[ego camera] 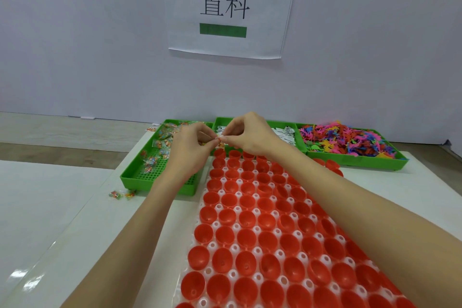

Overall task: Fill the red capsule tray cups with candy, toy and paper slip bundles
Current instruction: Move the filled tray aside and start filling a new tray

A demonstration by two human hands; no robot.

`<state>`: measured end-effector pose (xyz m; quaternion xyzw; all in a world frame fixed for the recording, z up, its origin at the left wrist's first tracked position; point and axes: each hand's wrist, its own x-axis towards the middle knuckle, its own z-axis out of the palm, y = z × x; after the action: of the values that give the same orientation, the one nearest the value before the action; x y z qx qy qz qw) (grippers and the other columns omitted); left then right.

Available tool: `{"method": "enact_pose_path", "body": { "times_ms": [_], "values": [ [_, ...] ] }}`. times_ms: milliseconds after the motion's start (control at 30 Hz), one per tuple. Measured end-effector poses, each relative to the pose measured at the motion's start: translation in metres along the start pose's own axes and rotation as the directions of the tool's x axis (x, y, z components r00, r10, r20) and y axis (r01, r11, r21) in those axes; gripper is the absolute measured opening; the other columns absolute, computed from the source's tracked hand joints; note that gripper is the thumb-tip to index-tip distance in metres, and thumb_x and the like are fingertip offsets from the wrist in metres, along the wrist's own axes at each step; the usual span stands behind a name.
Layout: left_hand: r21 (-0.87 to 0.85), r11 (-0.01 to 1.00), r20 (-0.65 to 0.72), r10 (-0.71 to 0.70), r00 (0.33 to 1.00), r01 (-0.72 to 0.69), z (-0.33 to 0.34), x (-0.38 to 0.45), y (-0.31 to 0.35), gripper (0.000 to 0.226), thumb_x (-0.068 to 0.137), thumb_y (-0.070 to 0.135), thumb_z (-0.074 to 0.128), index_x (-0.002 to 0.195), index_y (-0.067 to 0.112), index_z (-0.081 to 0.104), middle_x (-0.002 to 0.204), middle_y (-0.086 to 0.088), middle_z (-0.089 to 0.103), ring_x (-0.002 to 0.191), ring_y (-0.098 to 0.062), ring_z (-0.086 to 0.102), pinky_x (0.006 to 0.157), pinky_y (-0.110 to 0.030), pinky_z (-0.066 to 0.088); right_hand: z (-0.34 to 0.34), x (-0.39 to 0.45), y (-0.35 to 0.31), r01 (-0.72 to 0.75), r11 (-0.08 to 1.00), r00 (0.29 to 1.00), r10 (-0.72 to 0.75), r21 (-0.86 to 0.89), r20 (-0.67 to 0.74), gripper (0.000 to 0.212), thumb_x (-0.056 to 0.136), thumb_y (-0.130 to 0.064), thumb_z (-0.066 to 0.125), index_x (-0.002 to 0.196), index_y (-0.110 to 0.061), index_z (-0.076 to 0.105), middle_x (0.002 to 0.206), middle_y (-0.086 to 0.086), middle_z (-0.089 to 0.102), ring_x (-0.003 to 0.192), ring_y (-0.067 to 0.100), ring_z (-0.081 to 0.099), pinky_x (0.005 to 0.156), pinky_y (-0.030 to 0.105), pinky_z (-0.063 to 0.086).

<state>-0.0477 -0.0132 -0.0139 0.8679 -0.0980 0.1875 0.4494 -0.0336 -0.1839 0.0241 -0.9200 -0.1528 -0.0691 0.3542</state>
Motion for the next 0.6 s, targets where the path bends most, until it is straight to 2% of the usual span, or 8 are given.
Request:
{"method": "enact_pose_path", "body": {
  "times_ms": [100,167,233,300,367,467,533,600],
  "values": [
    [0.069,0.998,0.036,0.010,0.999,-0.012,0.002,0.000,-0.001,0.010,0.092,0.019,0.075,0.095,0.014,0.067,0.094,0.002,0.074,0.087,-0.007,0.069,0.071,-0.012,0.045,0.002,-0.001,0.001,-0.009,1.000,1.000,0.009,0.001,-0.002,0.019,0.087,-0.026,0.080,0.098,-0.011,0.080,0.090,0.002,0.077,0.082,0.010,0.069,0.073,0.018,0.052],
    [0.115,0.993,0.069,0.006,0.998,-0.014,0.004,0.000,-0.003,0.011,0.094,0.020,0.072,0.095,0.019,0.062,0.094,0.004,0.072,0.086,-0.005,0.063,0.066,-0.006,0.035,0.005,-0.002,0.002,-0.020,1.000,1.000,0.019,-0.003,-0.011,0.017,0.087,-0.024,0.081,0.097,-0.011,0.080,0.084,-0.002,0.074,0.075,0.005,0.067,0.065,0.011,0.048],
    [0.145,0.989,0.102,0.006,0.995,-0.020,0.004,-0.001,-0.005,0.012,0.096,0.021,0.071,0.095,0.021,0.059,0.091,0.005,0.069,0.086,-0.006,0.061,0.064,-0.010,0.034,0.008,-0.003,0.003,-0.025,1.000,1.000,0.025,-0.013,-0.018,0.014,0.086,-0.023,0.081,0.095,-0.012,0.080,0.076,-0.005,0.071,0.067,-0.002,0.063,0.058,0.005,0.042],
    [0.162,0.986,0.113,0.015,0.993,-0.034,0.003,-0.001,-0.006,0.013,0.095,0.020,0.071,0.094,0.021,0.059,0.088,0.007,0.067,0.089,-0.009,0.063,0.069,-0.021,0.038,0.010,-0.004,0.002,-0.016,0.999,1.000,0.015,-0.040,-0.016,0.012,0.086,-0.022,0.082,0.093,-0.012,0.080,0.073,-0.007,0.070,0.065,-0.003,0.063,0.057,0.004,0.042],
    [0.166,0.985,0.122,0.017,0.992,-0.037,0.003,-0.001,-0.007,0.015,0.093,0.018,0.073,0.092,0.022,0.059,0.088,0.008,0.067,0.090,-0.012,0.065,0.075,-0.028,0.040,0.011,-0.005,0.001,0.004,0.998,1.000,-0.004,-0.068,-0.007,0.012,0.086,-0.021,0.081,0.093,-0.012,0.080,0.076,-0.005,0.072,0.068,0.002,0.065,0.063,0.008,0.047],
    [0.178,0.983,0.139,0.018,0.990,-0.043,0.005,-0.001,-0.007,0.018,0.090,0.016,0.076,0.088,0.022,0.059,0.091,0.003,0.072,0.091,-0.013,0.069,0.076,-0.028,0.046,0.012,-0.006,0.000,0.023,0.993,1.000,-0.021,-0.112,0.016,0.011,0.087,-0.018,0.080,0.094,-0.011,0.079,0.086,0.002,0.077,0.080,0.011,0.070,0.075,0.021,0.056],
    [0.176,0.983,0.128,0.027,0.991,-0.050,0.005,-0.001,-0.007,0.017,0.088,0.014,0.078,0.085,0.021,0.063,0.088,0.003,0.073,0.089,-0.012,0.070,0.071,-0.019,0.046,0.012,-0.006,0.000,0.032,0.990,0.999,-0.029,-0.137,0.019,0.010,0.087,-0.018,0.080,0.094,-0.011,0.078,0.089,0.003,0.077,0.083,0.012,0.071,0.078,0.025,0.058],
    [0.190,0.980,0.124,0.031,0.992,-0.055,0.004,0.000,-0.006,0.010,0.087,0.014,0.079,0.085,0.016,0.070,0.085,0.005,0.072,0.088,-0.009,0.069,0.066,-0.007,0.039,0.012,-0.006,0.000,0.030,0.988,0.999,-0.027,-0.149,0.022,0.010,0.087,-0.018,0.080,0.093,-0.011,0.078,0.088,0.004,0.077,0.083,0.013,0.071,0.079,0.026,0.058]
  ]
}}
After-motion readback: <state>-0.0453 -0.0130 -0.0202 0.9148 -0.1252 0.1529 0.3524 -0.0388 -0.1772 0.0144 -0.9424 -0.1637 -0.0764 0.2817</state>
